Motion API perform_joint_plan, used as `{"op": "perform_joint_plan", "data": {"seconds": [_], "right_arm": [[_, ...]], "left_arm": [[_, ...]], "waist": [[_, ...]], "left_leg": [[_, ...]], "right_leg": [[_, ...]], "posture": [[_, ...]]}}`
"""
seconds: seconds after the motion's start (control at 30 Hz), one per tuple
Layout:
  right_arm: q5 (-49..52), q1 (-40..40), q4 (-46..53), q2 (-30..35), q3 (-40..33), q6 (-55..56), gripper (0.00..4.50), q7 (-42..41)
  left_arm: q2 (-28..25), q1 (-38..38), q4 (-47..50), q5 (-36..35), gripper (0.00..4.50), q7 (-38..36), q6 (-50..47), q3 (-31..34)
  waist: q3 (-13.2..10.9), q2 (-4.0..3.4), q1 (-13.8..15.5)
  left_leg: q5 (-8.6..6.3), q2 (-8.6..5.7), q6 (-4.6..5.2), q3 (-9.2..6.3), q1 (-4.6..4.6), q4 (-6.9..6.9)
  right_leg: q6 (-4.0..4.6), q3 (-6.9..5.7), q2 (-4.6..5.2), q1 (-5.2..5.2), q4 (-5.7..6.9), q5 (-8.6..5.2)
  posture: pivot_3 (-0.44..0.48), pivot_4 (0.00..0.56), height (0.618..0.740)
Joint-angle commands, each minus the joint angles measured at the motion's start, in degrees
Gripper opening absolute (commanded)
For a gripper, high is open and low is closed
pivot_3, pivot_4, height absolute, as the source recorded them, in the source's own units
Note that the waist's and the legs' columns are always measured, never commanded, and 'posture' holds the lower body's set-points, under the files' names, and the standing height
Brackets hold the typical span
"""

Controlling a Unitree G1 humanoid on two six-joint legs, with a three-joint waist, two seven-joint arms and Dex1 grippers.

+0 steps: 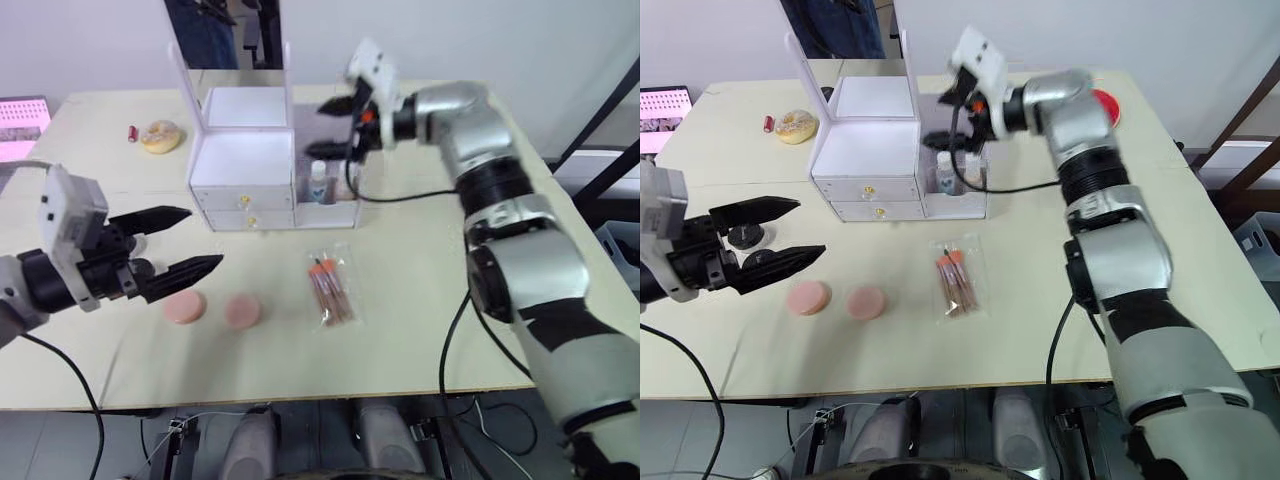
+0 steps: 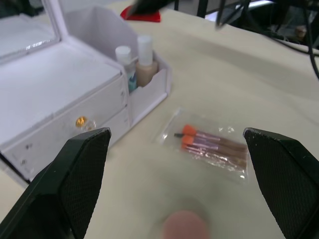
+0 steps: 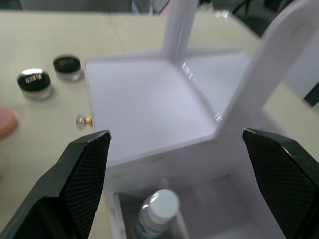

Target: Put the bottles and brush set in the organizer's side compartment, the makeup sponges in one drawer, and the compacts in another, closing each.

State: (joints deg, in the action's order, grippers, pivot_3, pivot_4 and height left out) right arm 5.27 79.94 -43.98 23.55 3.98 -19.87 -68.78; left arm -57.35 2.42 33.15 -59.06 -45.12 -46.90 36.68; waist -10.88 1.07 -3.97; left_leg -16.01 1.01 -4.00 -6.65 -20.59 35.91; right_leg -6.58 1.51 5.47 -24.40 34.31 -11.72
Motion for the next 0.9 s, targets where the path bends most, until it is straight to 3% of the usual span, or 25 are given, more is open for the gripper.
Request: {"op": "perform_joint_plan", "data": {"seconds": [0.03, 0.17, 0.33, 0.53, 0.63, 0.9], "right_arm": [[5.5, -4.3, 15.4, 6.7, -4.5, -10.5, 4.45, -1.5], [10.9, -15.5, 29.9, 15.0, -9.1, -22.1, 4.45, -0.2], [17.0, -43.2, 46.5, 26.0, -23.0, -24.6, 4.45, -1.9], [19.9, -70.3, 48.8, 30.3, -39.9, -20.1, 4.45, -4.2], [19.6, -76.5, 46.6, 30.1, -42.7, -15.3, 4.45, -3.9], [21.9, -80.5, 44.0, 28.3, -43.4, -8.9, 4.45, -1.6]], "left_arm": [[-0.8, 4.8, -6.3, 6.1, 4.50, -4.6, 2.9, 6.5], [-0.1, 10.5, -14.6, 12.5, 4.50, -9.2, 7.2, 10.3], [0.3, 15.8, -32.6, 21.7, 4.50, -13.7, 16.7, 15.4], [-1.1, 14.8, -49.9, 27.7, 4.50, -15.1, 27.2, 16.8], [-2.1, 12.6, -56.2, 29.0, 4.50, -15.7, 30.2, 16.2], [-3.3, 9.4, -61.6, 30.5, 4.50, -18.3, 33.1, 13.8]], "waist": [[0.0, 0.03, 0.0], [0.0, 0.07, 0.3], [0.0, 0.07, 1.0], [0.0, 0.07, 1.6], [0.1, 0.11, 1.4], [0.1, 0.24, 0.9]], "left_leg": [[0.00, 0.00, 0.00, 0.00, 0.01, -0.03], [-0.01, 0.00, 0.01, -0.01, 0.05, -0.16], [-0.01, 0.00, 0.02, 0.02, 0.01, -0.15], [-0.07, 0.00, 0.12, 0.15, 0.13, -0.09], [-0.10, 0.00, 0.08, 0.15, 0.15, 0.22], [-0.10, 0.00, 0.06, 0.15, 0.20, 0.13]], "right_leg": [[0.02, -0.01, 0.00, 0.00, 0.00, -0.05], [0.00, -0.01, 0.01, 0.00, -0.02, -0.14], [0.00, 0.00, 0.03, 0.00, -0.10, -0.19], [-0.03, 0.02, 0.06, 0.04, -0.09, -0.22], [-0.13, 0.01, 0.09, 0.15, -0.10, -0.27], [-0.06, 0.01, 0.10, 0.10, -0.10, -0.20]], "posture": [[0.000, 0.150, 0.739], [0.000, 0.150, 0.739], [0.000, 0.150, 0.739], [0.000, 0.150, 0.739], [0.000, 0.150, 0.739], [0.000, 0.150, 0.739]]}}
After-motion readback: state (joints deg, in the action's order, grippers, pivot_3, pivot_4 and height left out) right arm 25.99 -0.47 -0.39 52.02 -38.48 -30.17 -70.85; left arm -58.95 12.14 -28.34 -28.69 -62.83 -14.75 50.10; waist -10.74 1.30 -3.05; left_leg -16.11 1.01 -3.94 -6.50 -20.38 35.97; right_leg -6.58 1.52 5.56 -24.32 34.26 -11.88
